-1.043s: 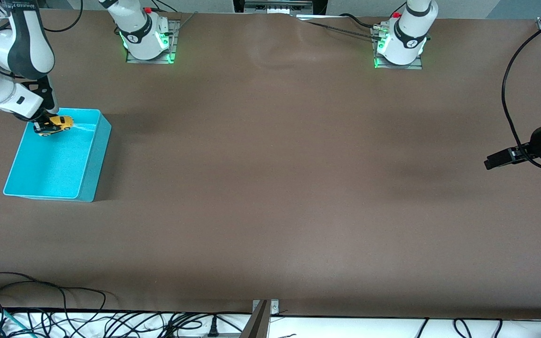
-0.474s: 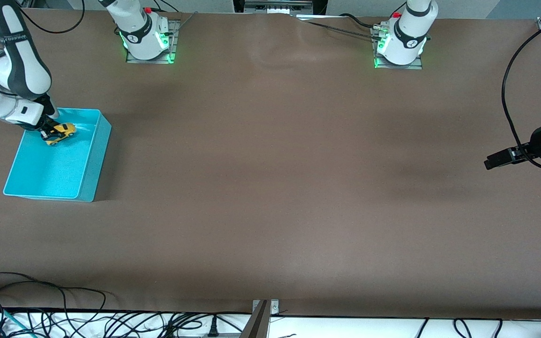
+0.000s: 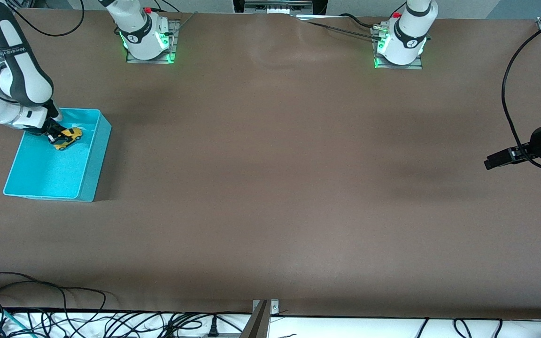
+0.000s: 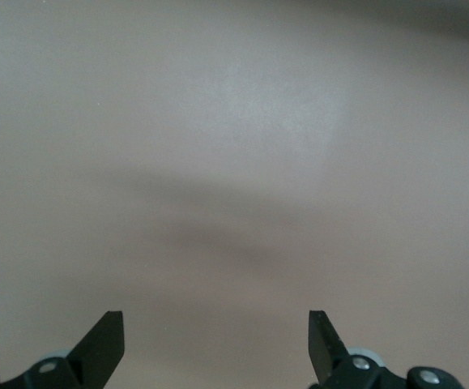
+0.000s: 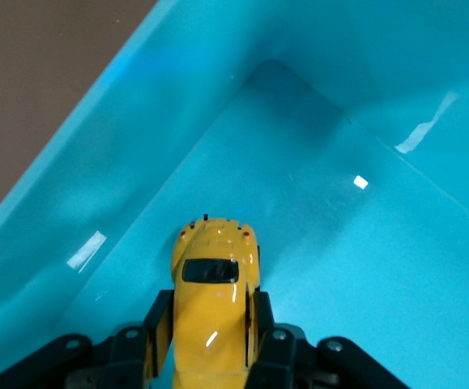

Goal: Wind up and store yellow beetle car

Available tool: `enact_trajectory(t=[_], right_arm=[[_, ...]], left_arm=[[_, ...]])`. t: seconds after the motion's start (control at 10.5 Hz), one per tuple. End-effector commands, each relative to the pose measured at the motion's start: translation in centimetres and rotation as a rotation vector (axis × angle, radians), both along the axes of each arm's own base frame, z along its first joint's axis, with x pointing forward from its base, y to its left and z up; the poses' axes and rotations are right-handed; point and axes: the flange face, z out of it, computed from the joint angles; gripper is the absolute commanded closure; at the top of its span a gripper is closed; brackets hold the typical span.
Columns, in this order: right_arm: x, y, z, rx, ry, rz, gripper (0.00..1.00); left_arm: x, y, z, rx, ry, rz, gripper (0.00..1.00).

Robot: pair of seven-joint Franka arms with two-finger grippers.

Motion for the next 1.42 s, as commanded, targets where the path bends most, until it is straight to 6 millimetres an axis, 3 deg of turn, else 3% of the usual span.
enact_trajectory(t=[0.0,0.28,0.47,0.85,1.04,1.14,1.33], right_arm=[[0.4,-0.5,0.0,0.034,-0.02,-0.042,0.0],[1.0,-0.6,1.1,0.061,0.002,-0.07,0.0],[2.8,-0.4,3.6,0.093,0.046,-0.093,0.0],[3.9,1.0,10.2,0.063,0.046,-0.215,0.0],[4.2,2.2,14.9,0.02,0.002,-0.308,0.0],[4.8,3.9,17.3,-0.003,-0.032,-0.346,0.0],[5.6,6.9,20.0,-0.033,-0.062,-0.478,0.0]], left_arm=[[-0.1,0.1,0.1,-0.028,0.002,-0.015,0.0],[-0.1,0.1,-0.1,-0.028,0.005,-0.015,0.0],[0.0,0.1,-0.2,-0.027,0.006,-0.015,0.0],[0.0,0.0,-0.3,-0.027,0.008,-0.017,0.0],[0.0,0.1,-0.1,-0.028,0.005,-0.015,0.0],[0.0,0.1,-0.1,-0.027,0.005,-0.015,0.0],[0.0,0.0,-0.1,-0.025,0.005,-0.015,0.0]])
